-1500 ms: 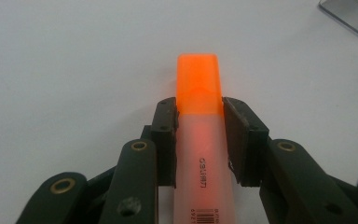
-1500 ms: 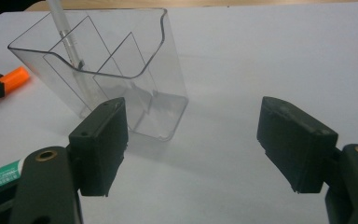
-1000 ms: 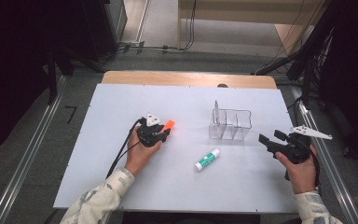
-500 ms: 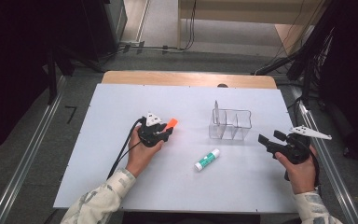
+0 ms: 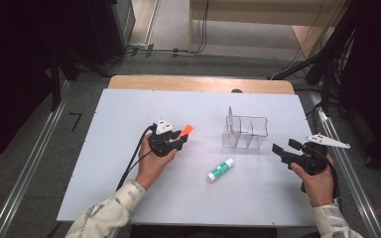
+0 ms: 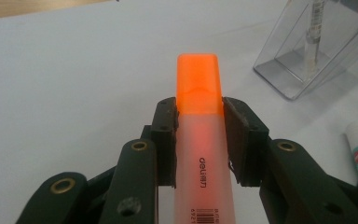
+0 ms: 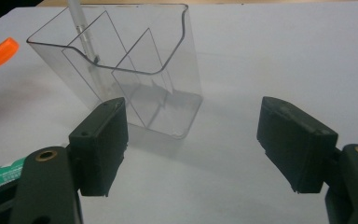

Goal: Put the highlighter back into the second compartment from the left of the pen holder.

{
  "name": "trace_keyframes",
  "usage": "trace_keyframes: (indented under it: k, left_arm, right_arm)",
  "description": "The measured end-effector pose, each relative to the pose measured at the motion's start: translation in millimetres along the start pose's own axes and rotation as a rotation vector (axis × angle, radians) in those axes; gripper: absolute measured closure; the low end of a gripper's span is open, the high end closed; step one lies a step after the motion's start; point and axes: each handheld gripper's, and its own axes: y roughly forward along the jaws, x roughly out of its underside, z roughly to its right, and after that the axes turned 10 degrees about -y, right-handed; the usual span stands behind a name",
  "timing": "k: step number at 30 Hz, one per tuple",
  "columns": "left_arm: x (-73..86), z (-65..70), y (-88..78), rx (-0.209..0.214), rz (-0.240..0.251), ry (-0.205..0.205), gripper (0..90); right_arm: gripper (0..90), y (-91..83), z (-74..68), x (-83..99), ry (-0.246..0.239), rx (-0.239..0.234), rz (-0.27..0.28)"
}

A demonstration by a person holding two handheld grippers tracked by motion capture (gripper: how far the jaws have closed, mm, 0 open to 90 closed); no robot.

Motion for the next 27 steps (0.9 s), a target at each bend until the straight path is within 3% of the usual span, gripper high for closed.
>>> trace_keyframes:
  k: [14, 27]
  left_arm:
    - [-2.9, 17.5, -2.5, 0.055, 0.023, -0.005, 67.9]
    - [-4.7, 28.6, -0.6, 0.089, 0.043, -0.029, 67.9]
  right_arm:
    - [23.3, 5.1, -19.4, -3.7, -0.03, -0.052, 0.0]
    - [23.3, 16.4, -47.2, -8.4, -0.075, -0.124, -0.008]
